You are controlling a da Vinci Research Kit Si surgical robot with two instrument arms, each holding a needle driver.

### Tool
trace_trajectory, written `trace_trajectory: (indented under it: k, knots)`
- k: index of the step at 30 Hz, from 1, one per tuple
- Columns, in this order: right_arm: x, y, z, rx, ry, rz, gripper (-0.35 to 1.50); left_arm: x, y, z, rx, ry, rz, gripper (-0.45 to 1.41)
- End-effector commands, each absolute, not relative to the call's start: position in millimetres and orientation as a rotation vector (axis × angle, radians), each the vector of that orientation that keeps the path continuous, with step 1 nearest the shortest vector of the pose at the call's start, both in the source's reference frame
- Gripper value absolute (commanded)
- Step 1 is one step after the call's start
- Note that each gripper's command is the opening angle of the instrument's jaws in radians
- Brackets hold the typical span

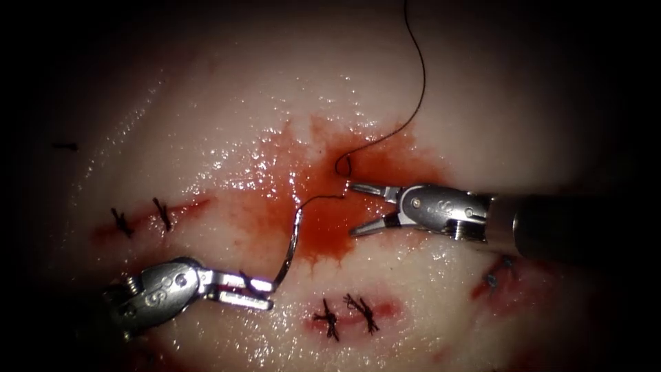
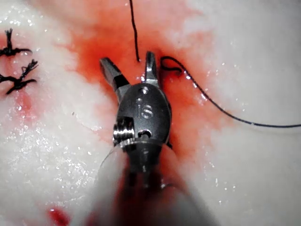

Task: Wound Closure

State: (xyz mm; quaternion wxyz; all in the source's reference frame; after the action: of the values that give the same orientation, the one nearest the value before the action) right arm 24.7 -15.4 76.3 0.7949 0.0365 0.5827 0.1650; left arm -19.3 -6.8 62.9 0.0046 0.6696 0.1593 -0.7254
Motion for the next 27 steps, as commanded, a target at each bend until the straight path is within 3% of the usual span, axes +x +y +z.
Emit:
trace_trajectory:
  k: [1,9,11,13,16,17,18,27]
  knots:
    - [25.8,-15.7,76.8,0.079,1.254,0.356,1.18,-19.9,-7.0,63.4,2.095,0.490,-2.268,-0.45]
    - [27.1,-16.0,77.5,0.063,1.245,0.361,1.13,-20.0,-7.7,62.1,2.077,0.432,-2.266,-0.45]
    - [27.5,-16.2,77.7,0.060,1.234,0.360,1.03,-20.1,-7.9,61.7,2.073,0.417,-2.263,-0.45]
    - [27.9,-16.4,78.0,0.054,1.211,0.359,0.78,-20.1,-7.9,61.5,2.072,0.416,-2.266,-0.45]
    - [28.3,-17.1,78.6,0.002,1.151,0.378,0.21,-20.1,-8.0,61.2,2.068,0.402,-2.262,-0.45]
    - [28.3,-17.5,78.8,-0.023,1.128,0.394,-0.28,-20.1,-8.0,61.2,2.064,0.389,-2.256,-0.45]
    - [28.2,-17.8,78.9,-0.033,1.113,0.401,-0.35,-20.1,-8.0,61.1,2.064,0.389,-2.256,-0.45]
    - [26.2,-20.9,78.1,-0.007,0.926,0.456,-0.35,-19.3,-8.3,61.6,2.105,0.259,-2.264,-0.45]
